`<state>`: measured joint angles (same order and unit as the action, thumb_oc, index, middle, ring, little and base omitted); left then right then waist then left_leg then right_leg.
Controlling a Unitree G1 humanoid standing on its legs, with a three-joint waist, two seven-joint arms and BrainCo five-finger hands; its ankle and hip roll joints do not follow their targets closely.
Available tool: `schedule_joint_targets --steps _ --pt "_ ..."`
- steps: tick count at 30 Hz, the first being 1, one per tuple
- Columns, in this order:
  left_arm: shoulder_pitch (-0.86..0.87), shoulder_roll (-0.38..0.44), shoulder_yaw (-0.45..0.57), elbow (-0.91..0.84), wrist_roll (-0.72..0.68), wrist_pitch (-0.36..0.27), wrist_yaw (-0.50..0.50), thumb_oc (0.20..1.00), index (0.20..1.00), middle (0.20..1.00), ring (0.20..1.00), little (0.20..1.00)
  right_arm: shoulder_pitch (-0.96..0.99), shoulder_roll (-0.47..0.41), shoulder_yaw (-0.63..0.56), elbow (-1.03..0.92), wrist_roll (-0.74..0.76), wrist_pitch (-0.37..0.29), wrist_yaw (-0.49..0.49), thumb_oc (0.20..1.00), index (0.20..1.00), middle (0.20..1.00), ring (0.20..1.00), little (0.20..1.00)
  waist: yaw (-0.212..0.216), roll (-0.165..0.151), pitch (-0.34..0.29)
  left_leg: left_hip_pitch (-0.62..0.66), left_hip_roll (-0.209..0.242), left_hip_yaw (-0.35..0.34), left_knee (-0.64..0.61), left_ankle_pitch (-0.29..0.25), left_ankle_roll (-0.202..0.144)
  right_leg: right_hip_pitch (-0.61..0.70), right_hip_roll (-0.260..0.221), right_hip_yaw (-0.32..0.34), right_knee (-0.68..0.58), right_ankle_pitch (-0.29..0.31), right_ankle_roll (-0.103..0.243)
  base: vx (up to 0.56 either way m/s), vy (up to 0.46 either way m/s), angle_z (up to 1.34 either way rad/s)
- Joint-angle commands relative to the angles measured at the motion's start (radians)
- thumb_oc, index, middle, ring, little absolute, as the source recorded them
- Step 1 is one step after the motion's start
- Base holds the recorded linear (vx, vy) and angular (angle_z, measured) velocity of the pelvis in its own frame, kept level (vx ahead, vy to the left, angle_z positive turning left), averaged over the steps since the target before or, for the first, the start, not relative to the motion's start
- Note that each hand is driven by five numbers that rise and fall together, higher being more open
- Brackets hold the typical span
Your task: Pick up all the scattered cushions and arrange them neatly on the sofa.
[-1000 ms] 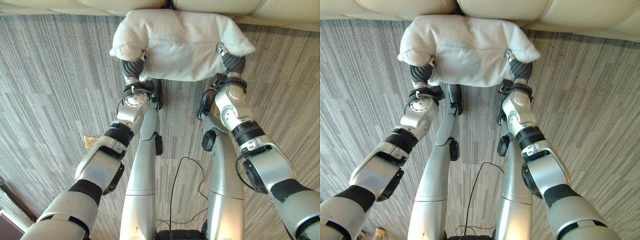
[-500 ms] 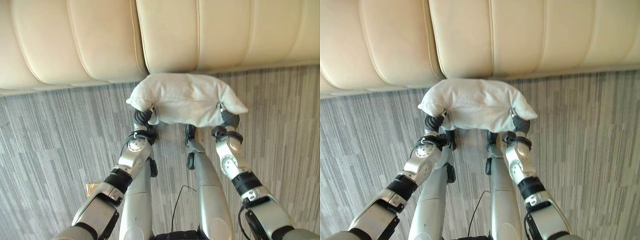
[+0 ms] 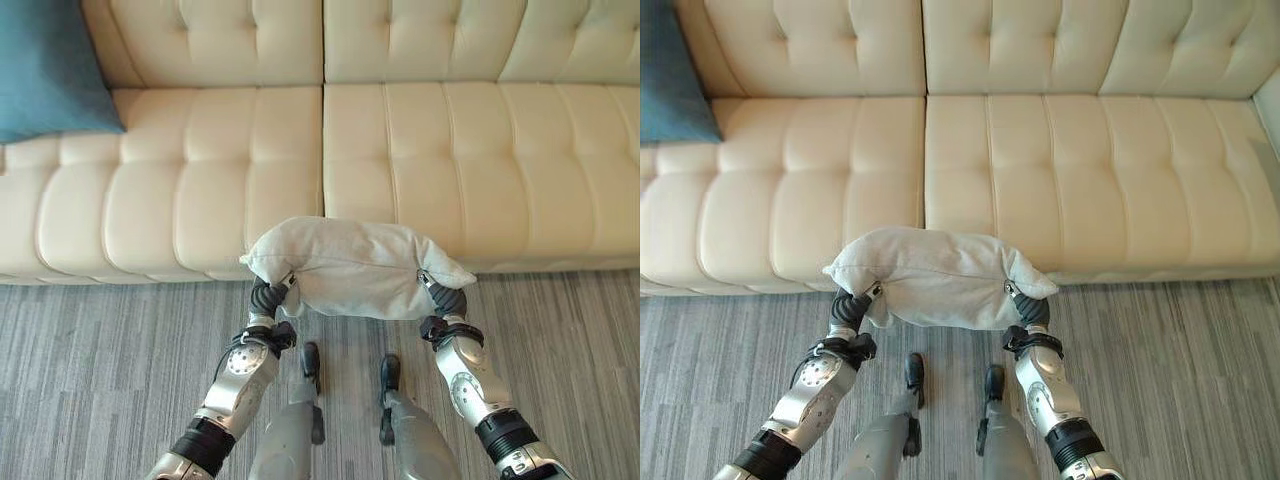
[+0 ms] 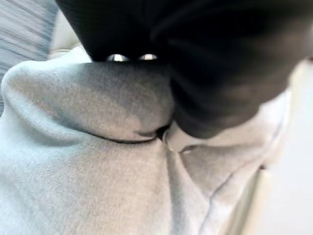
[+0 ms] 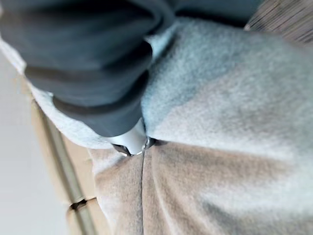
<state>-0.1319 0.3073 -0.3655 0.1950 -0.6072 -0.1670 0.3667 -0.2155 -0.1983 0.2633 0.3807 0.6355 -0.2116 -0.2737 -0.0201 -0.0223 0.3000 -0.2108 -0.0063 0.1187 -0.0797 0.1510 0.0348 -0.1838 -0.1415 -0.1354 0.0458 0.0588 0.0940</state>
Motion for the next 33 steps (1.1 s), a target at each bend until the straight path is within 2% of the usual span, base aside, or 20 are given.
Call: schedule_joint_targets --steps 1,2,3,5,6,7,10,12,15,16,18,19,22,23,27,28,29,30,32,33 --pt "-0.034 -0.049 -0.027 -0.1 0.05 -0.054 -0.061 0.2 0.2 0.2 0.2 0.2 -0.024 0.044 0.043 -0.087 -0.082 -0.029 0.052 0.2 0.2 0.2 0.2 0.2 0.004 0.0 -0.045 0.139 -0.031 -0.02 0.025 -0.191 0.013 -0.043 -0.05 0.019 0.214 0.069 0.082 -0.01 0.118 0.0" --pt "-0.034 -0.049 -0.027 -0.1 0.05 -0.054 -0.061 0.2 0.2 0.2 0.2 0.2 -0.024 0.044 0.043 -0.087 -0.082 -0.029 0.052 0.2 0.2 0.2 0.2 0.2 0.004 0.0 -0.045 0.139 -0.032 -0.019 0.025 -0.191 0.013 -0.043 -0.05 0.019 0.214 0.068 0.082 0.04 0.207 -0.02" --pt "-0.021 -0.045 -0.015 -0.091 0.058 -0.053 -0.042 0.2 0.2 0.2 0.2 0.2 -0.025 0.041 0.047 -0.085 -0.115 -0.024 0.04 0.2 0.2 0.2 0.2 0.2 0.01 0.01 -0.038 0.186 -0.026 -0.009 0.009 -0.199 0.024 -0.074 -0.059 0.005 0.342 0.078 0.082 0.07 0.091 -0.07" --pt "-0.018 -0.051 -0.02 -0.086 0.065 -0.048 -0.037 0.2 0.2 0.2 0.2 0.2 -0.015 0.035 0.045 -0.092 -0.139 -0.019 0.032 0.2 0.2 0.2 0.2 0.2 0.005 0.01 -0.034 0.206 -0.022 -0.008 0.0 -0.2 0.021 -0.095 -0.033 0.027 0.376 0.052 0.08 0.07 0.033 -0.14" --pt "-0.021 -0.054 -0.003 -0.078 0.077 -0.047 -0.028 0.2 0.2 0.2 0.2 0.2 -0.008 0.012 0.037 -0.106 -0.174 -0.013 0.026 0.2 0.2 0.2 0.2 0.2 0.007 0.004 -0.03 0.227 -0.013 0.004 -0.007 -0.203 0.011 -0.149 0.03 0.015 0.335 -0.032 0.062 0.1 -0.057 -0.01" --pt "-0.027 -0.05 0.013 -0.076 0.085 -0.044 -0.022 0.2 0.2 0.2 0.2 0.2 -0.011 0.0 0.037 -0.111 -0.189 -0.01 0.02 0.2 0.2 0.2 0.2 0.2 0.016 -0.005 -0.03 0.235 -0.012 0.02 -0.008 -0.214 0.006 -0.148 0.037 -0.037 0.231 -0.026 0.06 0.15 -0.089 -0.08" --pt "-0.023 -0.053 0.047 -0.062 0.108 -0.027 -0.014 0.2 0.2 0.2 0.2 0.2 0.015 -0.043 0.031 -0.138 -0.217 0.012 0.027 0.2 0.2 0.2 0.2 0.2 0.017 -0.037 -0.035 0.263 -0.025 0.013 -0.002 -0.243 -0.011 -0.145 0.104 -0.075 -0.01 0.011 0.076 0.26 -0.165 -0.12" --pt "-0.027 -0.063 0.052 -0.04 0.115 -0.025 -0.004 0.2 0.2 0.2 0.2 0.2 0.019 -0.049 0.027 -0.132 -0.226 0.014 0.021 0.2 0.2 0.2 0.2 0.2 0.017 -0.042 -0.039 0.269 -0.027 0.006 0.013 -0.26 -0.012 -0.141 0.105 -0.086 -0.025 0.012 0.073 0.28 -0.151 0.14" --pt "-0.014 -0.082 0.059 -0.013 0.116 -0.029 -0.004 0.2 0.2 0.2 0.2 0.2 0.044 -0.051 0.022 -0.106 -0.221 0.021 0.025 0.2 0.2 0.2 0.2 0.2 0.018 -0.04 -0.067 0.299 -0.007 -0.013 0.087 -0.3 -0.039 -0.074 0.119 -0.076 -0.014 -0.03 0.02 0.39 -0.186 0.47" --pt "-0.015 -0.082 0.059 -0.013 0.116 -0.029 -0.004 0.2 0.2 0.2 0.2 0.2 0.044 -0.051 0.022 -0.106 -0.221 0.021 0.025 0.2 0.2 0.2 0.2 0.2 0.018 -0.042 -0.069 0.296 -0.009 -0.013 0.089 -0.299 -0.038 -0.076 0.118 -0.075 -0.015 -0.029 0.02 0.44 -0.245 0.48" --pt "0.008 -0.098 0.066 -0.022 0.105 -0.029 -0.014 0.2 0.2 0.2 0.2 0.2 0.061 -0.069 0.009 -0.118 -0.223 0.021 0.026 0.2 0.2 0.2 0.2 0.2 0.009 -0.028 -0.072 0.242 0.012 -0.018 0.297 -0.26 -0.078 0.007 0.125 -0.094 -0.033 -0.062 -0.017 0.35 -0.225 0.27" --pt "0.008 -0.098 0.066 -0.022 0.105 -0.029 -0.014 0.2 0.2 0.2 0.2 0.2 0.061 -0.069 0.009 -0.118 -0.223 0.021 0.026 0.2 0.2 0.2 0.2 0.2 0.009 -0.028 -0.072 0.241 0.012 -0.018 0.297 -0.26 -0.078 0.006 0.125 -0.094 -0.033 -0.062 -0.017 0.17 -0.15 0.11" --pt "0.015 -0.105 0.08 -0.029 0.09 -0.033 -0.011 0.2 0.2 0.2 0.2 0.2 0.049 -0.078 0.018 -0.116 -0.227 0.02 0.022 0.2 0.2 0.2 0.2 0.2 0.015 -0.022 -0.053 0.115 0.005 -0.061 0.506 -0.165 -0.114 0.062 0.131 -0.096 -0.053 -0.098 -0.061 0.21 -0.186 0.26" --pt "0.015 -0.105 0.08 -0.029 0.09 -0.033 -0.011 0.2 0.2 0.2 0.2 0.2 0.049 -0.078 0.018 -0.116 -0.227 0.02 0.022 0.2 0.2 0.2 0.2 0.2 0.014 -0.022 -0.053 0.114 0.005 -0.063 0.508 -0.166 -0.114 0.062 0.131 -0.097 -0.053 -0.098 -0.062 0.27 -0.191 0.27" --pt "0.035 -0.104 0.089 -0.018 0.102 -0.018 -0.004 0.2 0.2 0.2 0.2 0.2 0.051 -0.065 0.026 -0.106 -0.229 0.027 0.018 0.2 0.2 0.2 0.2 0.2 0.018 -0.042 -0.045 0.03 -0.014 -0.086 0.389 -0.235 -0.076 0.111 0.114 -0.081 -0.068 -0.128 -0.06 0.23 -0.084 0.07" --pt "0.039 -0.103 0.087 -0.017 0.11 -0.013 -0.002 0.2 0.2 0.2 0.2 0.2 0.053 -0.066 0.026 -0.105 -0.237 0.029 0.014 0.2 0.2 0.2 0.2 0.2 0.019 -0.043 -0.046 0.029 -0.016 -0.109 0.31 -0.235 -0.073 0.121 0.112 -0.074 -0.069 -0.13 -0.058 0.15 -0.012 0.09" --pt "0.039 -0.103 0.088 -0.017 0.111 -0.013 -0.002 0.2 0.2 0.2 0.2 0.2 0.052 -0.066 0.026 -0.105 -0.237 0.029 0.014 0.2 0.2 0.2 0.2 0.2 0.018 -0.044 -0.047 0.029 -0.018 -0.11 0.306 -0.232 -0.073 0.12 0.111 -0.075 -0.069 -0.13 -0.058 0.22 0.02 -0.06" --pt "0.045 -0.104 0.087 -0.015 0.125 -0.006 0.003 0.2 0.2 0.2 0.2 0.2 0.056 -0.065 0.028 -0.099 -0.245 0.033 0.008 0.2 0.2 0.2 0.2 0.2 0.019 -0.035 -0.055 0.028 -0.014 -0.153 0.17 -0.173 -0.078 0.137 0.117 -0.066 -0.071 -0.136 -0.061 0.22 0.044 -0.04" --pt "0.042 -0.102 0.081 -0.009 0.152 0.001 0.008 0.2 0.2 0.2 0.2 0.2 0.053 -0.058 0.035 -0.092 -0.247 0.032 0.007 0.2 0.2 0.2 0.2 0.2 0.02 -0.023 -0.062 0.01 -0.01 -0.193 0.049 -0.08 -0.096 0.157 0.129 -0.061 -0.069 -0.148 -0.067 0.22 0.06 -0.06" --pt "0.042 -0.103 0.081 -0.009 0.152 0.001 0.008 0.2 0.2 0.2 0.2 0.2 0.054 -0.058 0.035 -0.092 -0.247 0.032 0.007 0.2 0.2 0.2 0.2 0.2 0.02 -0.023 -0.061 0.015 -0.01 -0.193 0.041 -0.076 -0.097 0.158 0.129 -0.061 -0.068 -0.149 -0.068 0.14 0.058 -0.09"
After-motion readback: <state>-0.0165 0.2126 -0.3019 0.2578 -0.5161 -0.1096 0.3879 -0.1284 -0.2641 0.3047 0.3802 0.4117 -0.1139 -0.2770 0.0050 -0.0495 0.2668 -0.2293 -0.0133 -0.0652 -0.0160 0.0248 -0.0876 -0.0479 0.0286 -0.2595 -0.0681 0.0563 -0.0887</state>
